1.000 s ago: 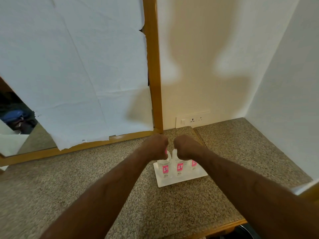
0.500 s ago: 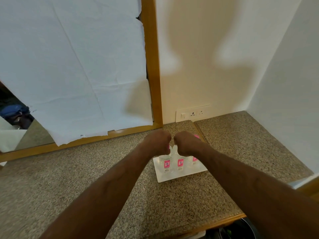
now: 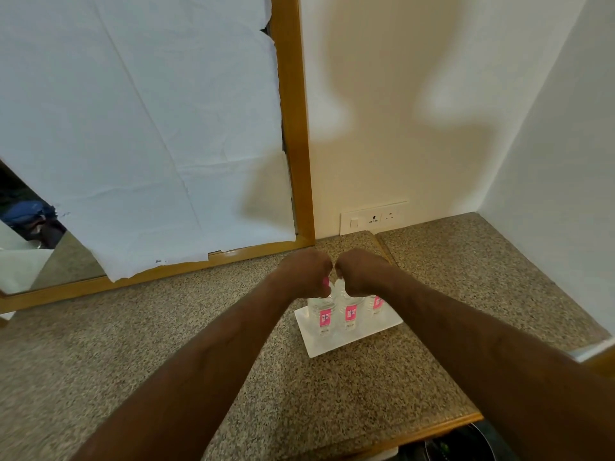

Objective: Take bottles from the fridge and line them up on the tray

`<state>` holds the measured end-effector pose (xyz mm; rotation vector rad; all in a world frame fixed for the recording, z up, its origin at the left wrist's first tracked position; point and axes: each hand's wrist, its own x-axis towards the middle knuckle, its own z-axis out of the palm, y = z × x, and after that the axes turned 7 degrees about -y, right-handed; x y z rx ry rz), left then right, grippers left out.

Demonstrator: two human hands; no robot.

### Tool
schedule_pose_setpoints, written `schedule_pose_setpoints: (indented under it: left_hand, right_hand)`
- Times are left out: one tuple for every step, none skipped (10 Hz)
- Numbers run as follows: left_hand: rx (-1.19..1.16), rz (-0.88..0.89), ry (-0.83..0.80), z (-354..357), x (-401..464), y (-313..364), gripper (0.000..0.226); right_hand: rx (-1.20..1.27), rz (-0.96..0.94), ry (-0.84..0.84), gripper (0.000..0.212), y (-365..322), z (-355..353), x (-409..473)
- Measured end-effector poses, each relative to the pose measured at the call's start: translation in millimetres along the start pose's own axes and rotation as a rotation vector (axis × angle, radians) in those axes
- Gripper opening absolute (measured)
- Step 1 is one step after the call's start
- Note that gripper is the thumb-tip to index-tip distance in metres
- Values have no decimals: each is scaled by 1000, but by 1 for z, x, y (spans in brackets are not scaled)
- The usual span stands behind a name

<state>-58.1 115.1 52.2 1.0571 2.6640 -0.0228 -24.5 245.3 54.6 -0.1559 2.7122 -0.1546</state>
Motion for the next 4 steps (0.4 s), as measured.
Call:
schedule_pose_setpoints:
  left_hand:
    - [22,13,10,0,1,-1,12]
    - [76,22,23,-3,-1,1,17]
    - [131,21,69,-8,-5,2,30]
    - [127,10,115,-19,-5,-3,38]
  right_hand:
    - [-15,-9,6,33,2,0,-1]
    - [11,-20,29,33,5,0,-1]
    - [31,-51,11,46,6,-6,-4]
    - [77,-88,-3,52,10,-17,-5]
